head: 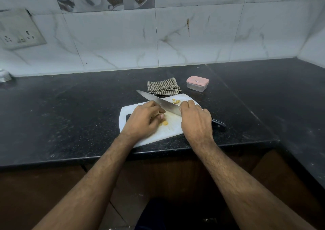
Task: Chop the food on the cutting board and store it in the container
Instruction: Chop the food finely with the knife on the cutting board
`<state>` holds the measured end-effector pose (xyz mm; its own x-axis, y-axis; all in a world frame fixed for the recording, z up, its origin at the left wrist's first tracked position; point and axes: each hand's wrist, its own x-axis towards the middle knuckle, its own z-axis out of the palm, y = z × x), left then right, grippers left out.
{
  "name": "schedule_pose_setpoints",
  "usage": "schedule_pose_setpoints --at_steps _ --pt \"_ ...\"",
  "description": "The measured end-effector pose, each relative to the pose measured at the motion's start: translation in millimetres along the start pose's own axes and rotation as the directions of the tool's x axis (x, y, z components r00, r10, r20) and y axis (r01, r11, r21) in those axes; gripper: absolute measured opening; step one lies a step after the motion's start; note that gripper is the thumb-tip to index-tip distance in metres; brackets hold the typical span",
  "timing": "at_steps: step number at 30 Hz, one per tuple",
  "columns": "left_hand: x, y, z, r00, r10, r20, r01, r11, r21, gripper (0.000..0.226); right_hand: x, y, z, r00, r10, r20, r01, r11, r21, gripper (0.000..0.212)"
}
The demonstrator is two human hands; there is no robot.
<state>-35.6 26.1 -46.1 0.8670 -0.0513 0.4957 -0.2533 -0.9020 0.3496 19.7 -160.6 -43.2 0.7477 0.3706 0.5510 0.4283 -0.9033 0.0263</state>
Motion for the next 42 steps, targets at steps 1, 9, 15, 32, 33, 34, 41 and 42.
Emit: schedule_pose_setpoints --at_steps 1,9,15,32,33,34,41,42 --pt "-1 0 0 1.000 0.003 0.009 -0.003 1.000 -0.017 0.028 0 0 -1 1.000 -0.003 0.003 0.003 1.000 0.001 0.013" --pt "0 -1 1 0.990 0.033 0.134 -0.036 0.999 0.021 0.028 0 1 -3 1.000 -0.016 0.004 0.016 1.000 0.006 0.017" --pt "-1 3 -1 0.992 0.092 0.082 -0.093 0.996 0.015 0.011 0 1 0 1.000 -0.019 0.000 0.019 1.000 0.017 0.016" --pt "-48 15 -25 0.914 -0.344 -0.215 0.246 0.892 -0.380 0.011 -1 0 0 0.968 -0.063 -0.244 0.106 0.980 0.168 0.034" --pt "-48 13 -24 0.902 -0.386 -0.196 0.281 0.865 -0.415 0.011 0 0 1 0.965 -0.057 -0.256 0.110 0.974 0.198 0.035" --pt "-48 11 -23 0.888 -0.425 -0.176 0.315 0.841 -0.440 0.011 1 0 2 0.968 -0.068 -0.240 0.121 0.970 0.213 0.035" --pt "-45 3 -21 0.856 -0.489 -0.169 0.409 0.840 -0.357 0.018 -5 2 -4 0.964 -0.214 -0.157 0.242 0.953 0.185 0.021" --pt "-43 3 -23 0.865 -0.474 -0.165 0.408 0.855 -0.319 0.018 -7 3 -6 0.962 -0.211 -0.176 0.241 0.956 0.170 0.024"
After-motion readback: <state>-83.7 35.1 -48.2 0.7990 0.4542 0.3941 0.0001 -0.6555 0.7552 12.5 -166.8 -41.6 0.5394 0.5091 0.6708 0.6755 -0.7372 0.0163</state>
